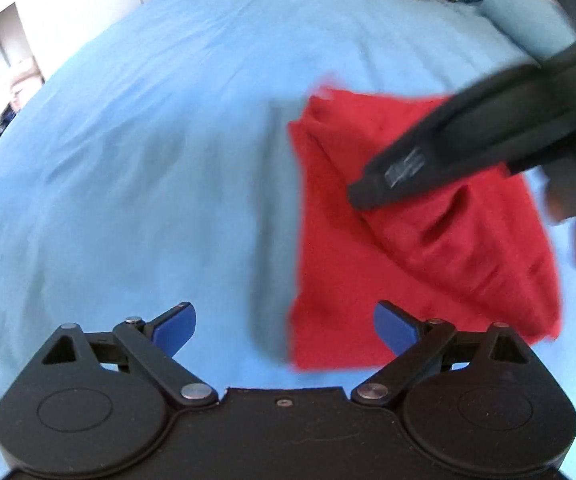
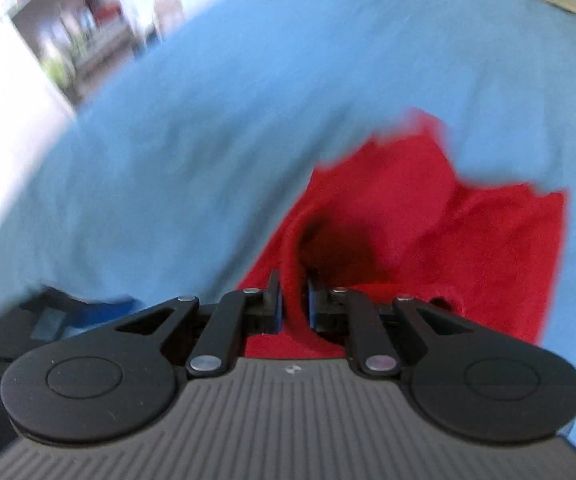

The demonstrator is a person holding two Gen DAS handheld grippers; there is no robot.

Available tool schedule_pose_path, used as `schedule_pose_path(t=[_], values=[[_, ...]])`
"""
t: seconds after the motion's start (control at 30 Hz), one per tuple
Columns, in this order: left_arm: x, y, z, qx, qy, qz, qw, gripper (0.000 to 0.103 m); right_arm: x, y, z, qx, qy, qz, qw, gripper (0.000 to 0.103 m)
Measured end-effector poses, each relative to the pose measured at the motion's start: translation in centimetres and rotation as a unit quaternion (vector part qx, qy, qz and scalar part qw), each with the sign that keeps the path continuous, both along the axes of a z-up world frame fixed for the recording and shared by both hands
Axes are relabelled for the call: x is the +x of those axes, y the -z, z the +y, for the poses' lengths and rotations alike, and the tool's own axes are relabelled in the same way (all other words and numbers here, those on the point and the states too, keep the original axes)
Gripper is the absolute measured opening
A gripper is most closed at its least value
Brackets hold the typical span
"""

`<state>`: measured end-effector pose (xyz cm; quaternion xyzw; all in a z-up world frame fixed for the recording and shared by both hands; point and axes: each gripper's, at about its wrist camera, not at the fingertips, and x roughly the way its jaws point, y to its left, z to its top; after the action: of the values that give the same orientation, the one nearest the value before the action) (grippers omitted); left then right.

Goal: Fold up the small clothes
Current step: 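Grasp the folded sweater edge with the right gripper and fold it over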

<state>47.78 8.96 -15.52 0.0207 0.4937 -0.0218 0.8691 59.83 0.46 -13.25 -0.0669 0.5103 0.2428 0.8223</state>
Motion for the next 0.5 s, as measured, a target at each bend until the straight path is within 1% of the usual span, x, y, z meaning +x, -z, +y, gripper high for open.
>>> schedule_pose_path(t=[0.07,0.1,0.13,0.2,0.27,0.3,0.33,0.4,0.43,0.5], values=[[-0.7,0.8,1.2,-0.008,-0.003,0.002,1.0,0.098,0.0,2.0,1.2,-0.012,0.009,0.0,1.0,0.032],[-0.9,0.9,1.5,-0.014,-0.003,0.003,0.9999,0.098,-0.2,2.1,1.3,-0.011,0.014,-0.008,1.0,0.043],[-1.1,1.0,1.9,-0.02,-0.004,0.003,0.9998,0.098,-0.3,1.7,1.4,-0.005,0.009,-0.014,1.0,0.06],[-1.3,0.6,2.0,-0.027,-0.003,0.001,0.9996,0.098,-1.1,0.2,0.6,0.016,0.003,-0.033,0.999,0.077],[-1.3,-0.4,1.9,-0.032,0.004,-0.005,0.9995,0.098,-1.3,-2.2,-0.6,0.038,0.003,-0.057,0.998,0.078],[-1.4,-1.1,2.0,-0.034,0.008,-0.009,0.9994,0.098,-1.4,-3.6,-1.8,0.05,0.008,-0.066,0.997,0.081],[-1.3,-1.9,1.7,-0.038,0.013,-0.013,0.9991,0.098,-1.5,-5.0,-3.3,0.058,0.019,-0.075,0.995,0.087],[-1.0,-3.4,0.8,-0.059,0.03,-0.016,0.9977,0.098,-2.1,-7.2,-6.6,0.057,0.053,-0.091,0.993,0.094],[-0.7,-4.1,0.3,-0.073,0.039,-0.015,0.9964,0.098,-2.5,-7.9,-8.4,0.052,0.074,-0.096,0.991,0.094],[0.1,-5.0,-1.2,-0.093,0.052,-0.013,0.9942,0.098,-3.4,-8.3,-11.9,0.039,0.113,-0.097,0.988,0.094]])
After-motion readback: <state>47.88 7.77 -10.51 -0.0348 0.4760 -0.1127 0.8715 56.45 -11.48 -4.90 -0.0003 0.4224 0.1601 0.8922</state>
